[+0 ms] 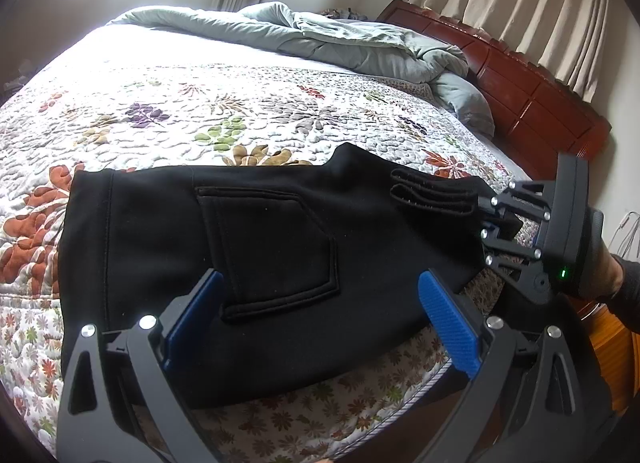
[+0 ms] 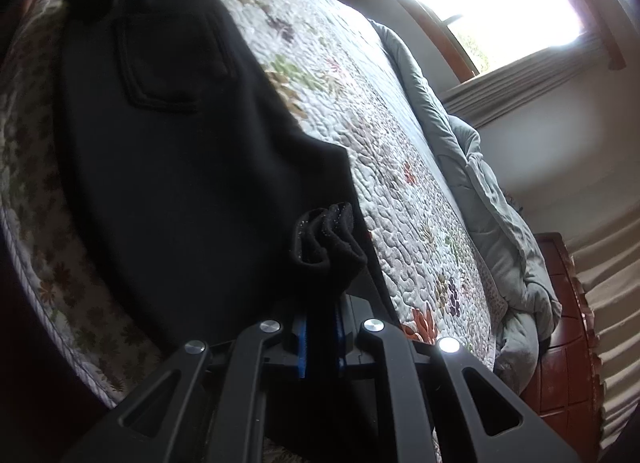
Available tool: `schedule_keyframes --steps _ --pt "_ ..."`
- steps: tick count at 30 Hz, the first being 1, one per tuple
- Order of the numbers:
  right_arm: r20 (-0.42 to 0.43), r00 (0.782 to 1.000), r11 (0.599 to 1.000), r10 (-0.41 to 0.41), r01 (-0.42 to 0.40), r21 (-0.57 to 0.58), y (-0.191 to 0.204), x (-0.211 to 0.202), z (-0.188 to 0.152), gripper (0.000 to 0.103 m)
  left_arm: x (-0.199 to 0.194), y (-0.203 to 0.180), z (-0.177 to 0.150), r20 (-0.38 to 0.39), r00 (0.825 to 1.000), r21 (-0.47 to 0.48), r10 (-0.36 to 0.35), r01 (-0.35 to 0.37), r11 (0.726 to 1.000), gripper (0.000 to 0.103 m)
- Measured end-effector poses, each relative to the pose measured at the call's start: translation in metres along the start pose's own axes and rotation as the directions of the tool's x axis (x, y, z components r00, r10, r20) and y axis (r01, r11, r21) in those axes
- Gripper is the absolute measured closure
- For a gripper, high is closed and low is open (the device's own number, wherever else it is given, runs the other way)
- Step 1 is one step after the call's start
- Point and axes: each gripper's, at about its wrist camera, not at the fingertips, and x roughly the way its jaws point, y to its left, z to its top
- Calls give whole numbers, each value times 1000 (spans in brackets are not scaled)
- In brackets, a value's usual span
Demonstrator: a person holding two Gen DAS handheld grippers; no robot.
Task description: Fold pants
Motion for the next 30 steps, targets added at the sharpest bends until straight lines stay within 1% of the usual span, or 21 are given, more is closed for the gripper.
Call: schedule_keyframes --steps 6,7,8,9,10,12,13,14,16,17,18,20,21,22,24,25,26,27,28,29,30 --pt "-15 1000 998 0 -1 -56 24 11 -7 92 5 1 0 -20 1000 2 10 -10 1000 6" --pt "-17 1000 998 1 -2 -60 26 12 -8 91 6 1 0 -22 1000 1 13 -13 1000 6" --pt "-19 1000 998 11 -12 -60 28 13 -9 88 6 1 0 -24 1000 0 16 -16 1000 6" --pt "-18 1000 998 25 -26 -58 30 13 -10 81 6 2 0 -26 999 -1 19 -19 1000 6" --pt "-12 998 997 61 -62 -51 30 11 -10 79 7 2 0 -30 999 -7 21 -21 1000 6" --pt "9 987 987 159 -159 -1 23 1 -10 70 6 4 0 -34 999 -19 21 -22 1000 6" --pt "31 974 974 224 -225 34 16 -6 -11 69 5 4 1 -37 999 -26 29 -30 999 6" --pt "74 941 936 329 -336 106 0 -16 -11 66 3 4 1 -39 998 -27 52 -53 998 6" --pt "155 867 822 473 -498 277 -40 -22 -16 65 -5 0 2 -33 993 -40 111 -112 993 6" --pt "181 845 777 503 -533 335 -55 -20 -19 65 -11 0 2 -31 990 -67 141 -142 988 6" --pt "203 829 729 521 -555 400 -71 -13 -24 65 -16 0 2 -30 987 -100 160 -163 982 6" --pt "197 813 659 548 -565 496 -92 8 -32 66 -23 1 -1 -44 979 -170 201 -206 964 6" --pt "176 800 638 573 -571 517 -93 21 -35 66 -26 3 -3 -52 975 -199 216 -222 954 6" --pt "156 792 632 590 -573 522 -91 30 -36 66 -29 7 -7 -69 969 -253 238 -248 935 6" --pt "121 766 612 631 -588 528 -83 46 -36 66 -35 15 -14 -93 965 -343 246 -263 902 6" --pt "101 741 597 664 -607 525 -76 53 -36 66 -40 22 -18 -103 964 -406 247 -267 874 6" --pt "88 729 593 679 -615 520 -72 57 -35 67 -44 26 -22 -106 963 -446 249 -269 853 6" --pt "76 724 597 686 -620 509 -69 57 -33 68 -47 30 -26 -106 963 -484 246 -266 834 6" --pt "66 719 604 692 -627 492 -70 58 -29 68 -51 34 -31 -99 970 -526 224 -242 815 6" --pt "53 713 614 699 -637 465 -76 57 -23 68 -53 37 -34 -84 977 -556 198 -211 804 6" --pt "58 712 616 700 -643 454 -85 57 -16 68 -57 41 -38 -49 985 -596 168 -163 786 6"
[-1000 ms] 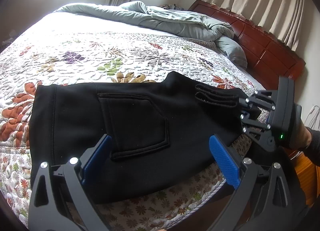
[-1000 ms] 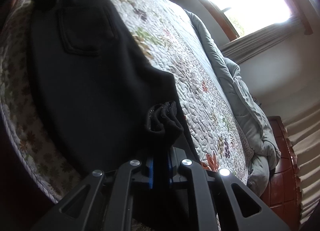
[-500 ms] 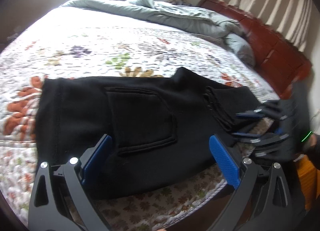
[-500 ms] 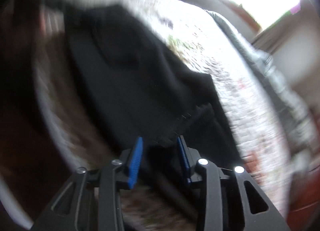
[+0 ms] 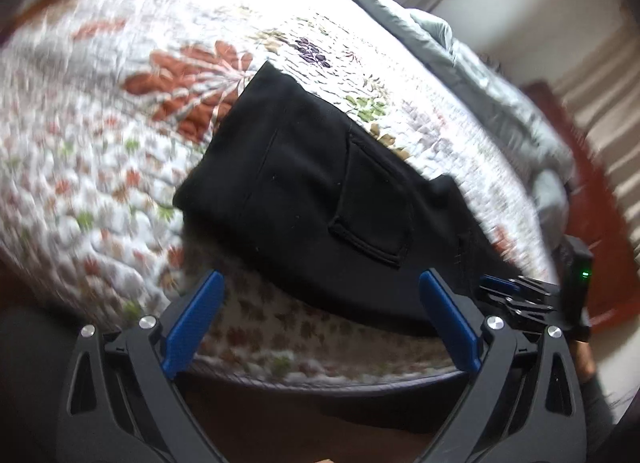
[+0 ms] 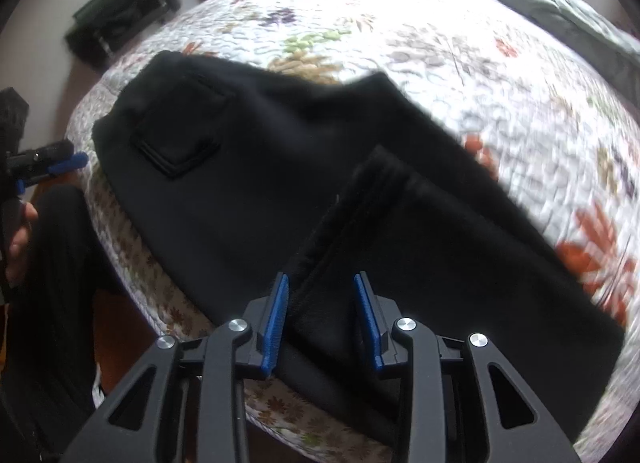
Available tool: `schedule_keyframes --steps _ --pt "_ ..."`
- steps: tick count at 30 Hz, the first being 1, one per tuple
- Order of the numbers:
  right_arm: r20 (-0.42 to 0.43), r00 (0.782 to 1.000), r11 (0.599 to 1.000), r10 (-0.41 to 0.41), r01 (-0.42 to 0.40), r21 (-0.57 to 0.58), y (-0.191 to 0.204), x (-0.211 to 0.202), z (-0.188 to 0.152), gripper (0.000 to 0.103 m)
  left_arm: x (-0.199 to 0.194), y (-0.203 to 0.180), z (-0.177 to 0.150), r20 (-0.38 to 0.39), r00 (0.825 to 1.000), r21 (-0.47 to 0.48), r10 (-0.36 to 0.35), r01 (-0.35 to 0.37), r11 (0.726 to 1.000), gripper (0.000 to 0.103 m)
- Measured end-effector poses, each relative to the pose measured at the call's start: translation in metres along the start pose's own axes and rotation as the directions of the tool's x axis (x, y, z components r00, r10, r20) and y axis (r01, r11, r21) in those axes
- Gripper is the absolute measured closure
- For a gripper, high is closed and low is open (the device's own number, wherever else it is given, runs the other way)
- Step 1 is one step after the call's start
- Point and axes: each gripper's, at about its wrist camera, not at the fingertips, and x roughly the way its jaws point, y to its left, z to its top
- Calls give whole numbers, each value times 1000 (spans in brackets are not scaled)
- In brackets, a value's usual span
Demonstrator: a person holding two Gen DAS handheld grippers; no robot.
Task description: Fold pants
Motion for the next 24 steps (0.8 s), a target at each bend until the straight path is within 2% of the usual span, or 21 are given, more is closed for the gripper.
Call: schedule_keyframes --steps 2,4,5,6,8,10,11,14,16,18,20,22,24 --pt "2 998 998 55 -55 -36 -10 -15 29 65 -3 11 -1 24 998 -82 -61 63 995 6" --pt "-20 987 983 161 -162 -84 -7 -24 62 45 0 24 -1 44 990 -187 -137 142 972 6" --pt "-69 965 959 253 -259 -114 0 -25 88 30 3 29 -1 52 985 -225 -163 170 959 6" --pt "-103 948 939 300 -312 -142 5 -24 107 27 6 31 -1 61 982 -253 -177 187 949 6" --pt "-149 929 909 339 -364 -201 21 -15 154 24 11 39 0 83 982 -317 -168 186 930 6" --pt "-236 879 863 415 -462 -204 36 4 195 20 14 43 1 96 981 -351 -166 190 917 6" --pt "-301 840 829 451 -519 -209 48 19 218 19 16 45 2 100 983 -364 -156 182 913 6" --pt "-446 766 757 463 -603 -250 91 61 260 17 20 57 3 104 986 -414 -130 162 896 6" --pt "-527 724 718 444 -640 -274 120 93 280 17 24 65 4 125 980 -459 -155 196 866 6" --pt "-586 694 694 418 -660 -287 139 117 286 17 27 68 5 133 979 -471 -157 202 859 6" --pt "-647 656 662 388 -687 -298 160 142 286 15 30 66 5 130 980 -462 -151 194 865 6" --pt "-682 637 637 360 -702 -319 173 164 283 14 32 65 6 135 979 -462 -150 196 865 5" --pt "-718 593 614 363 -733 -295 175 180 279 17 34 65 7 144 977 -472 -158 208 857 4"
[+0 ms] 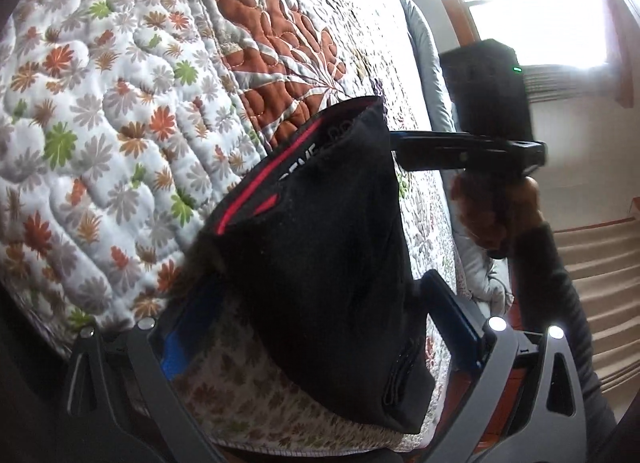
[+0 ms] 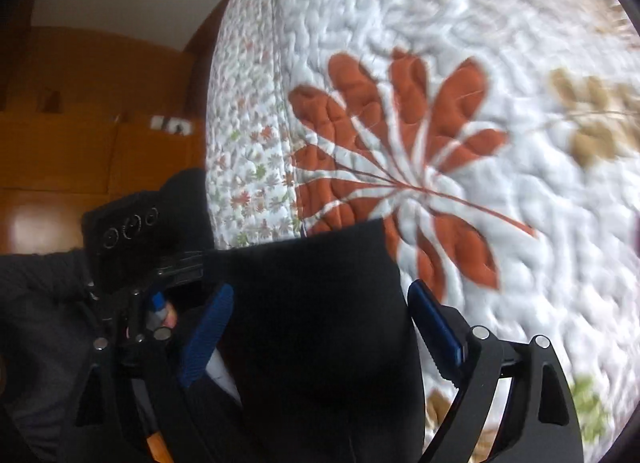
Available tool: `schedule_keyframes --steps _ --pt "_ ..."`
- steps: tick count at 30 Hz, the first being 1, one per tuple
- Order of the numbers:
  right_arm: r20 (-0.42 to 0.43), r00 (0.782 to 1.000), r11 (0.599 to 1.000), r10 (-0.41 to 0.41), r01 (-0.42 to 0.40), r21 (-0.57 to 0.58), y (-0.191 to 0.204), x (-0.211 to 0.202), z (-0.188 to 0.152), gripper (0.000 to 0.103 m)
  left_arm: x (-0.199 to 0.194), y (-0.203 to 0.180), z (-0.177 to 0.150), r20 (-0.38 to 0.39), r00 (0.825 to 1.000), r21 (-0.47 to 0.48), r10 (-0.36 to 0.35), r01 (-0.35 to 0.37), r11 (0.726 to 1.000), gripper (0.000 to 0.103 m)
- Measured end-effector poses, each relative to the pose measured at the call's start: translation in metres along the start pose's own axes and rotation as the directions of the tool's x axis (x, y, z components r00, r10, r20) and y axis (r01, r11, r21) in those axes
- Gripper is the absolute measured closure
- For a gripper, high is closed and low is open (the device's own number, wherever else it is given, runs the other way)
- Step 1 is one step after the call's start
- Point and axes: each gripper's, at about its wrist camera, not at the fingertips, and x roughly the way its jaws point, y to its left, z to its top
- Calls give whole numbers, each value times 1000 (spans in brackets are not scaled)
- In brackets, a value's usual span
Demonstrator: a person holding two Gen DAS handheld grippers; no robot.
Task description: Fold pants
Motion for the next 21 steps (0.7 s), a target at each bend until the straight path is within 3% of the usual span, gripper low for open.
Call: schedule_keyframes --steps 1,2,3,5,7,12,16,19,21 --pt "-20 1000 1000 18 -18 -9 -3 7 4 20 0 1 1 4 1000 -10 -9 9 1000 4" --pt "-36 999 1000 20 -20 -22 -8 12 5 30 -1 3 1 6 1000 -14 -12 12 1000 4" --pt "-39 999 999 26 -27 -19 -14 14 5 47 0 3 1 7 1000 -15 -10 11 1000 3" --pt "-30 998 998 63 -62 19 -29 4 1 66 0 -1 -1 12 1000 -6 4 -4 1000 3" --pt "-20 995 995 97 -97 17 -30 -2 -3 67 1 -3 0 12 1000 11 10 -11 1000 3" --pt "-20 996 996 86 -86 5 -26 -2 -2 67 5 -7 5 23 1000 17 -4 4 1000 6" --pt "-15 997 997 79 -79 13 -26 3 2 66 -5 -8 1 36 999 33 36 -37 999 41" --pt "-16 999 999 46 -46 10 -23 6 3 67 -8 -3 4 37 998 20 50 -51 999 60" --pt "-15 1000 1000 24 -24 7 -17 6 3 67 -10 -3 5 41 997 27 61 -62 998 67"
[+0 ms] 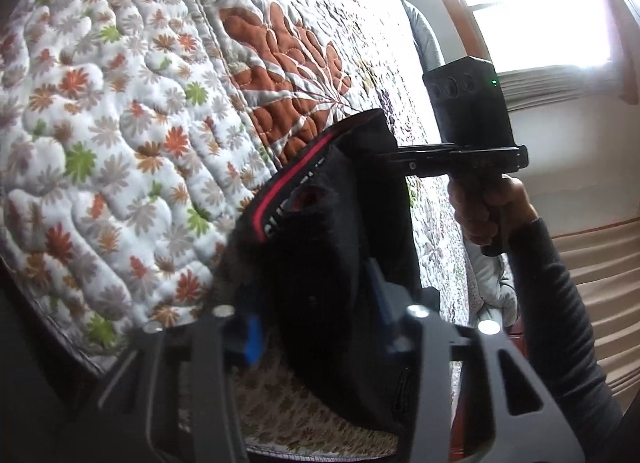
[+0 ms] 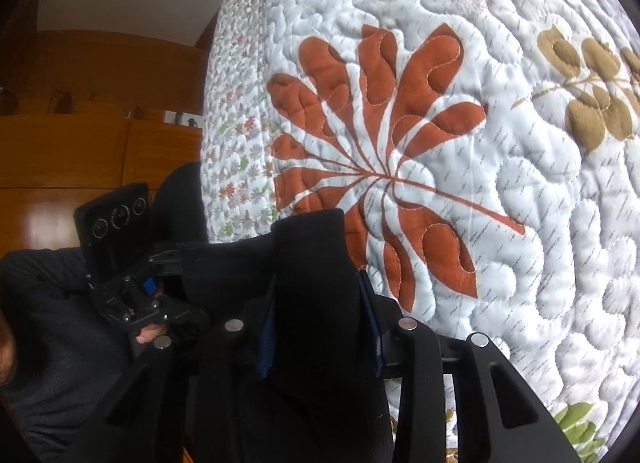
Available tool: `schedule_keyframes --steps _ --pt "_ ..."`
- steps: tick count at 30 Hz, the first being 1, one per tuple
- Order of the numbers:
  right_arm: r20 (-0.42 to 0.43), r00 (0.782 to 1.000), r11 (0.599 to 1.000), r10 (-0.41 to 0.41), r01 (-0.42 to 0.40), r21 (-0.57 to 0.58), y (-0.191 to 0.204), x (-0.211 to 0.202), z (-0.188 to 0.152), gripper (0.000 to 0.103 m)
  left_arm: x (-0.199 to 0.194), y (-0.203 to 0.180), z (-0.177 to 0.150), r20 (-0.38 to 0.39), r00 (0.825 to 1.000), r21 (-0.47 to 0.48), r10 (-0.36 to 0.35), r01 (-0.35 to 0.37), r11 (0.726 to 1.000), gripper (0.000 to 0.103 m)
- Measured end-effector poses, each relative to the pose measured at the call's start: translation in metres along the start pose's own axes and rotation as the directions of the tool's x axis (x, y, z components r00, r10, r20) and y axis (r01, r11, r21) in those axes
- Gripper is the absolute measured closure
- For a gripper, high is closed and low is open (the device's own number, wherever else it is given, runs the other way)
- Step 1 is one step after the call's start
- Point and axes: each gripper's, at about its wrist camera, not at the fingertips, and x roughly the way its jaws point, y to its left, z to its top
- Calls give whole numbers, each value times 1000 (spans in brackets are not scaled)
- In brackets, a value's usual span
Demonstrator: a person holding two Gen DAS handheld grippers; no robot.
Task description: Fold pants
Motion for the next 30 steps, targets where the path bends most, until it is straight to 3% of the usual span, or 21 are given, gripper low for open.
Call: schedule_keyframes --steps 7,15,30 --pt "31 992 992 -123 123 -10 34 -23 -10 69 -5 -33 -1 15 999 100 33 -35 994 80" --pt "92 964 968 -249 250 6 79 -70 -41 70 -21 -90 -6 31 1000 233 4 -11 973 82" --pt "177 871 889 -458 452 77 156 -128 -118 73 -44 -162 -41 10 998 420 -60 50 906 83"
